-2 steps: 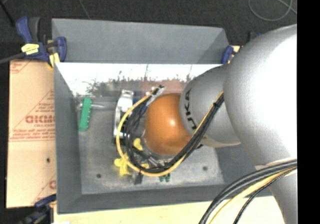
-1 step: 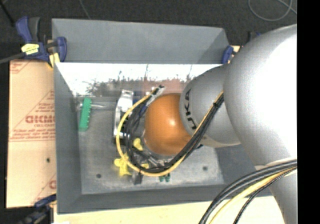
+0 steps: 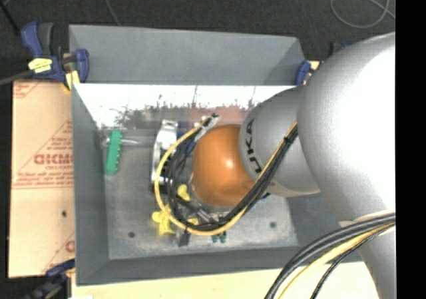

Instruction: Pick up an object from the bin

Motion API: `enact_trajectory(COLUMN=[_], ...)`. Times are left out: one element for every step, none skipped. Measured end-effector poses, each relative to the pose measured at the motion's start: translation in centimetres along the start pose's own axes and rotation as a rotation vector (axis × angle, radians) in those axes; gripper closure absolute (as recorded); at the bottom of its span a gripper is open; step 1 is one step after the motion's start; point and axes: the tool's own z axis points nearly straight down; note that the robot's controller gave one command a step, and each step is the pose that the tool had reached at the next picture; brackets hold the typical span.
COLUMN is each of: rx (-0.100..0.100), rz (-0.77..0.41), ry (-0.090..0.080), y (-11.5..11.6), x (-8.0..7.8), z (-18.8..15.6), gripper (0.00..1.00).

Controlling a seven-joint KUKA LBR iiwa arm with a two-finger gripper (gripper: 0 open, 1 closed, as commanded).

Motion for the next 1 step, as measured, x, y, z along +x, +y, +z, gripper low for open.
enact_trajectory(rx=[0.000], rz=[0.001], ry=[0.000], y=[0.00], x=[0.00], z=[0.00], gripper=[1.00])
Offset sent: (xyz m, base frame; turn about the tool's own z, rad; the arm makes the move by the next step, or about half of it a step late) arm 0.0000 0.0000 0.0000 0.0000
